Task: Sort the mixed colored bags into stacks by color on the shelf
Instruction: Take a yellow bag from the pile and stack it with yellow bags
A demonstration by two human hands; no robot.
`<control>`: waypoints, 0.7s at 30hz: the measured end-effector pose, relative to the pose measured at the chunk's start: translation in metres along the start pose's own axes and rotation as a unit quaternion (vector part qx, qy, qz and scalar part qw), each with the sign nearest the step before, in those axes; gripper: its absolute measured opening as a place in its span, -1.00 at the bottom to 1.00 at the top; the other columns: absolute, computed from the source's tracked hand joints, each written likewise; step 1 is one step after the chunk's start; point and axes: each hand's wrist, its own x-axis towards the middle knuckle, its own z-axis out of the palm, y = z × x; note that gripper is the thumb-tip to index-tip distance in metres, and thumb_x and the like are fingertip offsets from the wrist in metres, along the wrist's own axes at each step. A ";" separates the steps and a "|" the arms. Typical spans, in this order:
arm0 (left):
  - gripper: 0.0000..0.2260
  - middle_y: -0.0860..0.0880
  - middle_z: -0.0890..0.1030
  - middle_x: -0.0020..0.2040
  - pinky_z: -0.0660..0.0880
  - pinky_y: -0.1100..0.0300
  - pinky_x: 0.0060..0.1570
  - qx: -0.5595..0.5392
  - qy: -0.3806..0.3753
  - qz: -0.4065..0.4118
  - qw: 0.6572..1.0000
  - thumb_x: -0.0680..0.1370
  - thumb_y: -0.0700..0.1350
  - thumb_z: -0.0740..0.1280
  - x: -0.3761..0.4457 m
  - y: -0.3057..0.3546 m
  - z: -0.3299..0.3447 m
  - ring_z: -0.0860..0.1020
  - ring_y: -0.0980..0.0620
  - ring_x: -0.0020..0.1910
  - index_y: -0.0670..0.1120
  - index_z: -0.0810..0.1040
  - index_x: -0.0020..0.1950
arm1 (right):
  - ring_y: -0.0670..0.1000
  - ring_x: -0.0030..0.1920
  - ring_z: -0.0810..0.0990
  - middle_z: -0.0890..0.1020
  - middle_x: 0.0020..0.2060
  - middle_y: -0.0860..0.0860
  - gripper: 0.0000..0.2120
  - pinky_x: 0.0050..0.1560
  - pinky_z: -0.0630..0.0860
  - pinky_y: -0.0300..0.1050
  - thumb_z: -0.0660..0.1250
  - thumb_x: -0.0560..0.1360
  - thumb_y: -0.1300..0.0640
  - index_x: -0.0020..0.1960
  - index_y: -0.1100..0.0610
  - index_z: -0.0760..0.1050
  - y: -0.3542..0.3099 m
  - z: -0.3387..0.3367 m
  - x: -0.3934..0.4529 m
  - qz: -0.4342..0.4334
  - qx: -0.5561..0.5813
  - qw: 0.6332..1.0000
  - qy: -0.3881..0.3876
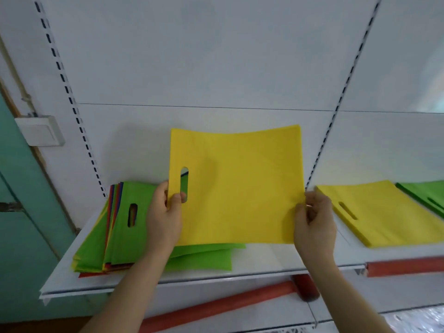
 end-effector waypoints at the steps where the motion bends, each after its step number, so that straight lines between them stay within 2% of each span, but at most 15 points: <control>1: -0.79 0.13 0.69 -0.01 0.40 0.44 -0.33 -0.011 -0.008 0.003 1.000 0.72 -0.15 0.24 -0.005 0.001 0.012 0.56 0.14 -0.23 0.05 0.54 0.32 | -0.10 -0.19 0.57 0.60 -0.12 -0.24 -0.68 -0.29 0.44 -0.03 0.26 0.66 0.18 0.18 -0.26 0.47 0.007 -0.012 -0.003 -0.006 -0.021 1.000 0.004; 2: -0.81 0.13 0.68 -0.04 0.39 0.40 -0.34 -0.019 -0.021 0.007 1.000 0.73 -0.15 0.22 -0.011 0.002 0.023 0.53 0.13 -0.28 0.04 0.55 0.28 | -0.09 -0.21 0.56 0.59 -0.14 -0.22 -0.67 -0.29 0.42 -0.05 0.26 0.66 0.21 0.17 -0.24 0.51 0.015 -0.024 -0.005 -0.013 -0.041 0.999 0.008; 4: -0.82 0.10 0.65 -0.09 0.33 0.32 -0.40 -0.024 -0.051 0.009 0.998 0.75 -0.15 0.16 -0.023 0.005 0.050 0.44 0.15 -0.39 -0.01 0.56 0.21 | -0.10 -0.19 0.57 0.62 -0.02 -0.21 -0.65 -0.25 0.47 -0.04 0.26 0.66 0.25 0.22 -0.18 0.57 0.032 -0.053 -0.008 -0.019 -0.072 0.997 0.021; 7: -0.78 0.03 0.63 -0.12 0.33 0.35 -0.44 -0.018 -0.086 0.011 0.996 0.75 -0.17 0.14 -0.044 0.014 0.092 0.41 0.16 -0.43 -0.11 0.57 0.23 | -0.14 -0.05 0.59 0.62 0.09 -0.17 -0.66 -0.12 0.50 -0.11 0.27 0.66 0.26 0.31 -0.08 0.60 0.056 -0.101 -0.009 -0.021 -0.105 0.993 0.049; 9: -0.76 0.10 0.61 -0.14 0.33 0.35 -0.39 -0.019 -0.112 0.033 0.993 0.75 -0.17 0.14 -0.060 0.027 0.119 0.45 0.14 -0.37 -0.06 0.57 0.30 | -0.20 -0.02 0.57 0.58 0.10 -0.25 -0.64 -0.13 0.45 -0.22 0.26 0.67 0.23 0.34 -0.11 0.58 0.070 -0.132 -0.008 -0.015 -0.127 0.990 0.067; 10: -0.74 0.12 0.63 -0.10 0.38 0.26 -0.33 -0.020 -0.125 0.043 0.991 0.75 -0.16 0.13 -0.067 0.034 0.133 0.48 0.13 -0.33 0.01 0.56 0.34 | -0.20 -0.02 0.56 0.57 0.13 -0.27 -0.63 -0.12 0.44 -0.23 0.25 0.67 0.23 0.36 -0.12 0.56 0.078 -0.147 -0.007 -0.010 -0.141 0.987 0.070; 12: -0.69 0.12 0.65 -0.04 0.40 0.14 -0.24 -0.010 -0.144 0.063 0.987 0.74 -0.17 0.14 -0.080 0.047 0.162 0.51 0.18 -0.27 0.10 0.52 0.39 | -0.14 -0.03 0.55 0.56 0.20 -0.23 -0.58 -0.08 0.47 -0.13 0.23 0.66 0.25 0.41 -0.10 0.54 0.095 -0.176 -0.002 -0.001 -0.165 0.984 0.066; 13: -0.66 0.12 0.66 -0.03 0.42 0.16 -0.22 0.003 -0.156 0.074 0.985 0.74 -0.18 0.15 -0.087 0.053 0.177 0.54 0.21 -0.22 0.12 0.51 0.43 | -0.09 -0.03 0.55 0.55 0.22 -0.21 -0.56 -0.07 0.48 -0.09 0.22 0.65 0.26 0.43 -0.08 0.53 0.104 -0.191 0.002 0.001 -0.171 0.983 0.067; 16: -0.60 0.16 0.68 0.03 0.40 0.46 -0.21 0.050 -0.206 0.099 0.972 0.74 -0.15 0.16 -0.112 0.068 0.222 0.57 0.30 -0.06 0.16 0.40 0.56 | -0.05 -0.05 0.57 0.54 0.23 -0.21 -0.54 -0.11 0.45 -0.09 0.21 0.64 0.29 0.45 -0.05 0.53 0.132 -0.235 0.017 0.012 -0.176 0.981 0.078; 18: -0.58 0.19 0.67 0.07 0.40 0.43 -0.22 0.072 -0.221 0.107 0.967 0.75 -0.09 0.16 -0.132 0.077 0.252 0.58 0.30 -0.05 0.18 0.33 0.60 | -0.07 -0.04 0.56 0.54 0.23 -0.20 -0.55 -0.14 0.44 -0.11 0.21 0.64 0.29 0.45 -0.05 0.52 0.150 -0.267 0.030 0.010 -0.182 0.980 0.076; 21: -0.62 0.16 0.67 0.01 0.39 0.27 -0.29 0.095 -0.193 0.102 0.971 0.73 -0.07 0.23 -0.159 0.092 0.296 0.58 0.21 -0.15 0.12 0.37 0.55 | -0.10 -0.03 0.52 0.56 0.22 -0.15 -0.58 -0.08 0.47 -0.07 0.23 0.63 0.30 0.39 -0.03 0.56 0.179 -0.313 0.053 0.002 -0.191 0.978 0.080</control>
